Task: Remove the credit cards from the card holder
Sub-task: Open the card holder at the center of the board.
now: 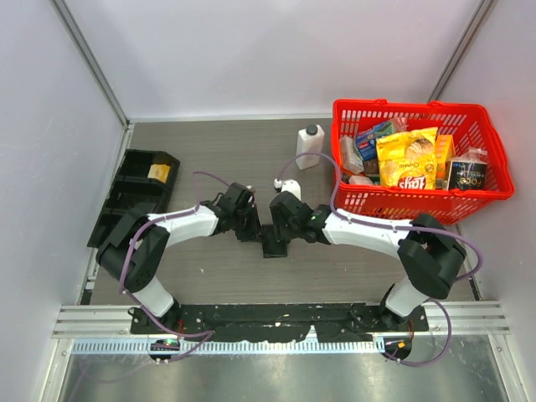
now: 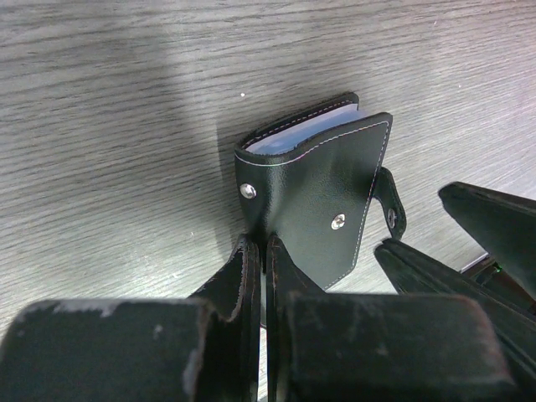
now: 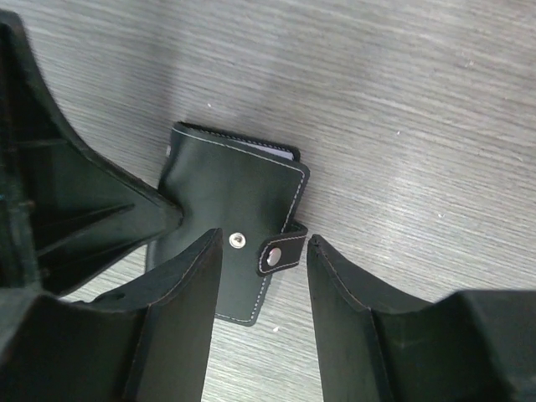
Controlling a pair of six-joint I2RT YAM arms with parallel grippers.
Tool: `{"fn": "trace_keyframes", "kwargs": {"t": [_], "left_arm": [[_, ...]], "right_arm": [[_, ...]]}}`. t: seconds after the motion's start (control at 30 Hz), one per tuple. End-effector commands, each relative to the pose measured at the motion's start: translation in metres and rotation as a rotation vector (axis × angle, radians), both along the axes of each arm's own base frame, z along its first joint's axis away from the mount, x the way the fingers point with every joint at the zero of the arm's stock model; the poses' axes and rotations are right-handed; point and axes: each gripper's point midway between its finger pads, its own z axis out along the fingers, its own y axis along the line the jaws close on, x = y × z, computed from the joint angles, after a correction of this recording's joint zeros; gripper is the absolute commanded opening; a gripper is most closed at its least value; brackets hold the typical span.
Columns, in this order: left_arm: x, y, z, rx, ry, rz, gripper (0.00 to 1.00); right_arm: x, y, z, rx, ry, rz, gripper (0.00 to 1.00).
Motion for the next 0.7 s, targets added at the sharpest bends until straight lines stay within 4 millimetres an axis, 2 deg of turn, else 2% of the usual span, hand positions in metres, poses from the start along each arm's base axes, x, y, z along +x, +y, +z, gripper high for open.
{"fn": "trace_keyframes", "kwargs": {"t": [0.0,0.2,0.33,0.37,0.47,0.53,0.57,0.6,0.63,0.67], "left_arm": [[0.01,0.005,0.006,0.024,-0.041,0.026,0.0],[0.011,0.004,0.004,0.03,-0.044,0.013,0.0],[0.013,0.002,0.003,0.04,-0.049,-0.005,0.0],[0.015,0.003,0.003,0.044,-0.052,-0.007,0.0],[0.018,0.002,0.003,0.054,-0.066,-0.025,0.0],[0.022,0.003,0.003,0.071,-0.081,-0.034,0.0],[0.026,0.003,0.005,0.08,-0.094,-0.039,0.01],[0.03,0.003,0.007,0.089,-0.106,-0.04,0.04],[0.033,0.004,0.008,0.103,-0.115,-0.04,0.1],[0.036,0.004,0.011,0.116,-0.13,-0.04,0.17]], "right_arm": [[0.003,-0.007,-0.002,-0.074,0.009,-0.037,0.5],[-0.002,-0.026,-0.015,-0.146,0.033,-0.068,0.42],[-0.006,-0.033,-0.023,-0.126,0.064,-0.08,0.19],[-0.007,-0.037,-0.026,-0.123,0.074,-0.087,0.17],[-0.007,-0.035,-0.026,-0.065,0.092,-0.075,0.01],[-0.005,-0.038,-0.029,-0.018,0.111,-0.084,0.01],[-0.009,-0.042,-0.035,-0.013,0.13,-0.082,0.01],[-0.004,-0.041,-0.031,0.04,0.128,-0.095,0.01],[-0.008,-0.044,-0.038,0.057,0.145,-0.096,0.01],[-0.003,-0.041,-0.032,0.127,0.147,-0.098,0.01]]}}
